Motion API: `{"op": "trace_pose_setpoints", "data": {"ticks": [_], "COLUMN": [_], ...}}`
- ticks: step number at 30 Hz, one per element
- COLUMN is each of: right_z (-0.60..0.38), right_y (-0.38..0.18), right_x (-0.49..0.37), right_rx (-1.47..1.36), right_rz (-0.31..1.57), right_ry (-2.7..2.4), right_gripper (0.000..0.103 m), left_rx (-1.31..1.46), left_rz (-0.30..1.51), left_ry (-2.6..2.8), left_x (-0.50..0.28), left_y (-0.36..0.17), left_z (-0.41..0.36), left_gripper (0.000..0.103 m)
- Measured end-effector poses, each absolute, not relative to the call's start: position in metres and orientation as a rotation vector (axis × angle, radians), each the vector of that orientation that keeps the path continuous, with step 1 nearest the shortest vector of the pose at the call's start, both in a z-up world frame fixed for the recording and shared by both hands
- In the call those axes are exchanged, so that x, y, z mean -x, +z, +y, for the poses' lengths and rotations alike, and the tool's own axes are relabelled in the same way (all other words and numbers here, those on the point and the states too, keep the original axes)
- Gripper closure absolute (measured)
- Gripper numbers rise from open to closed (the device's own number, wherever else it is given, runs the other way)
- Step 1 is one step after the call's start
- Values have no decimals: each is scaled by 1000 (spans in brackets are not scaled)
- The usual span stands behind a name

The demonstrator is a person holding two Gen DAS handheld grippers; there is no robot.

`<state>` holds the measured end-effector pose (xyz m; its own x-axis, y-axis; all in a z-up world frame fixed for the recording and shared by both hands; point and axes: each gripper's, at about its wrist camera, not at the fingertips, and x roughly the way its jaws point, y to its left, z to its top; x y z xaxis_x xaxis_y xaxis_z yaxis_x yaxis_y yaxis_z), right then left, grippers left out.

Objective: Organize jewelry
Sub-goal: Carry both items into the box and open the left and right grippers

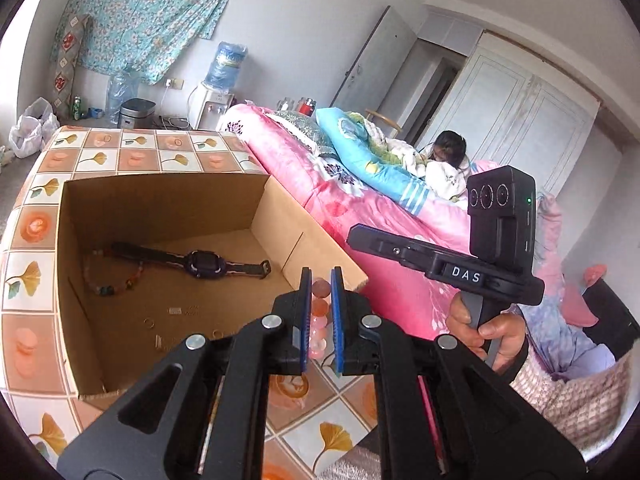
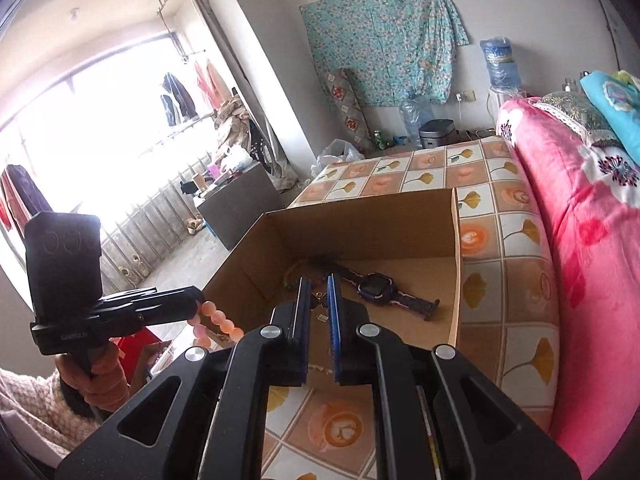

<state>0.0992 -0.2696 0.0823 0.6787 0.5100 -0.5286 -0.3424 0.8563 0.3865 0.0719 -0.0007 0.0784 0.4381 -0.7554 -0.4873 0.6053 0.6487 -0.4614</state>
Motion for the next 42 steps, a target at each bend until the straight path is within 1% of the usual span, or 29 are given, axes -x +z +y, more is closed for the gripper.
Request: {"op": "trace_pose_setpoints", "data": {"ticks": [6, 11, 13, 14, 15, 20, 22, 25, 26, 27, 28, 30, 32, 34, 38, 42], "right_z": [-267, -269, -271, -272, -272, -275, -275, -275, -277, -279, -282, -291, -301, -310, -318, -310], "right_y": [83, 78, 75, 74, 73, 73, 74, 76, 77, 77, 76, 72, 62, 48, 21, 21], "right_x": [-134, -143, -145, -147, -147, -146, -144, -138, -135, -133, -130, -123, -120, -120, -124, -124], "right_rx": [-217, -215, -219, -221, -220, -231, -238, -232, -238, -245, -251, -281, -322, -371, -481, -433], "right_rz": [717, 730, 742, 747, 753, 765, 759, 743, 739, 736, 731, 731, 751, 795, 898, 935], "right_ry": [459, 452, 447, 445, 440, 429, 421, 395, 386, 373, 354, 318, 285, 253, 255, 247], "right_gripper": [95, 95, 95, 95, 95, 95, 94, 92, 90, 83, 76, 69, 67, 66, 65, 62], "left_rx": [214, 142, 159, 176, 186, 216, 220, 206, 194, 181, 170, 155, 152, 176, 353, 482], "left_rz": [910, 1056, 1067, 1069, 1066, 1011, 959, 846, 806, 771, 729, 656, 633, 666, 871, 950], "left_ry": [-789, -707, -709, -709, -706, -663, -642, -599, -570, -540, -502, -409, -305, -211, -207, -302], "left_x": [-141, -170, -174, -174, -173, -166, -158, -138, -129, -121, -113, -97, -89, -89, -108, -112], "left_y": [46, 13, 6, 5, 5, 17, 28, 51, 59, 66, 73, 84, 88, 79, 37, 6], "left_z": [-49, -84, -87, -85, -81, -53, -38, -8, 3, 15, 29, 59, 86, 110, 139, 133], "left_gripper": [95, 94, 89, 79, 75, 74, 71, 59, 51, 42, 38, 23, 19, 19, 19, 19]}}
